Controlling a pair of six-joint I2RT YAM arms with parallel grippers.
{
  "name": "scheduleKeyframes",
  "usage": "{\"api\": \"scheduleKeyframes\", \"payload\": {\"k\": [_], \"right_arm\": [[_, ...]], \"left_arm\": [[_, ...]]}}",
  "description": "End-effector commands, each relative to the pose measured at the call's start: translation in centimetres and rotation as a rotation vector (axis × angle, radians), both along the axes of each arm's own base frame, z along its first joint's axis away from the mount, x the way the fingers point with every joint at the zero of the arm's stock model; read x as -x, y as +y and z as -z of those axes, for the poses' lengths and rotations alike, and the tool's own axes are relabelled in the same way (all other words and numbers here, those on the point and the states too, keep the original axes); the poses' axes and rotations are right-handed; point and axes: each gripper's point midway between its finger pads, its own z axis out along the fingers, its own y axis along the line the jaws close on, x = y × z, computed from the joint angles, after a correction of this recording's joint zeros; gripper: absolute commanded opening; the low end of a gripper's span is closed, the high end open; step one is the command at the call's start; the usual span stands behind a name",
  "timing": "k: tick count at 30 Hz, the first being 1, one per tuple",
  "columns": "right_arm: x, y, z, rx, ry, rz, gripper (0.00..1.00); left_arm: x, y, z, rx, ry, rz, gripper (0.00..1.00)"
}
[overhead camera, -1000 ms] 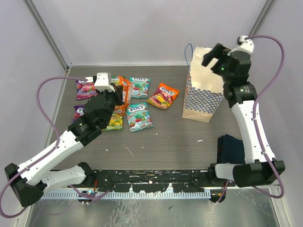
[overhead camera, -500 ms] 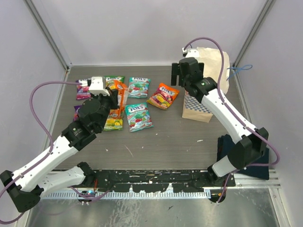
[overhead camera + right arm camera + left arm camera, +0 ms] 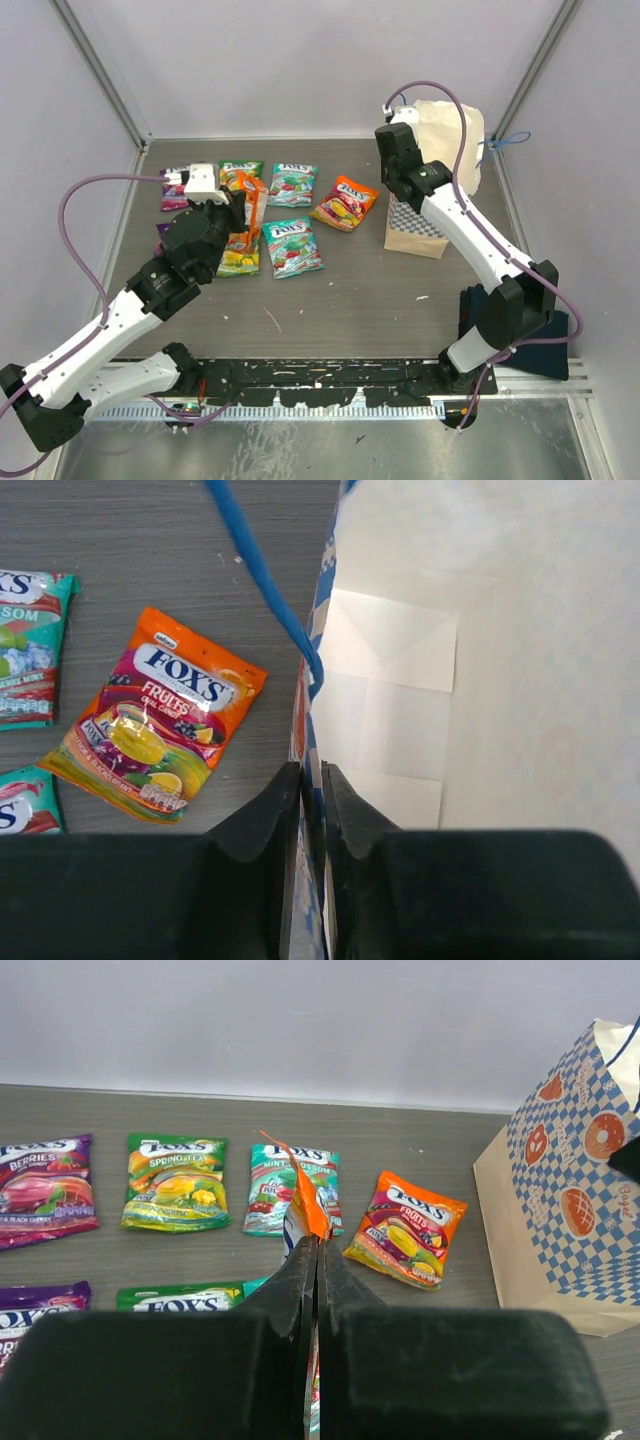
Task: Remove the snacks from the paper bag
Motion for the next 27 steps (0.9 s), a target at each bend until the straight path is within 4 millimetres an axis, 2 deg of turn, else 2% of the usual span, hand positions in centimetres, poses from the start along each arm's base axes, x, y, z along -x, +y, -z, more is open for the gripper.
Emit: {"api": "scheduleKeyframes", "payload": {"k": [1, 4, 9, 13, 16, 19, 21, 27], "right_arm": [[-1.4, -2.4, -1.8, -0.005, -0.051, 0.039, 0.10], [-2.3, -3.9, -1.8, -0.001, -0.033, -0.006, 0.02], [-4.1, -7.0, -2.1, 0.072, -0.001, -0.125, 0.01], [-5.6, -8.9, -0.9, 0.109, 0.046, -0.177, 0.01], [-7.2, -11.3, 0.6, 0.099, 0.064, -0.142, 0.01], [-8.4, -13.5, 1.2, 0.093, 0.074, -0.094, 0.01], [-9.0, -14.1, 1.1, 0.098, 0.072, -0.079, 0.01], [-10.1, -14.3, 0.4, 0.141, 0.092, -0.120, 0.01]], "left_arm": [[0.1, 1.2, -2.5, 0.039, -0.066, -0.038, 0.00], [0.0, 1.4, -2.7, 0.027, -0.068, -0.043, 0.00], [-0.3, 1.9, -4.0, 0.008, -0.085, -0.061, 0.00], [-0.9, 2.0, -5.0, -0.015, -0.096, -0.062, 0.00], [-1.5, 2.0, -5.2, -0.027, -0.088, -0.063, 0.00], [-1.8, 1.8, -5.2, -0.028, -0.082, -0.058, 0.00], [-2.0, 1.8, -5.0, -0.029, -0.080, -0.059, 0.00], [-2.6, 2.6, -4.9, -0.034, -0.073, -0.082, 0.00]]}}
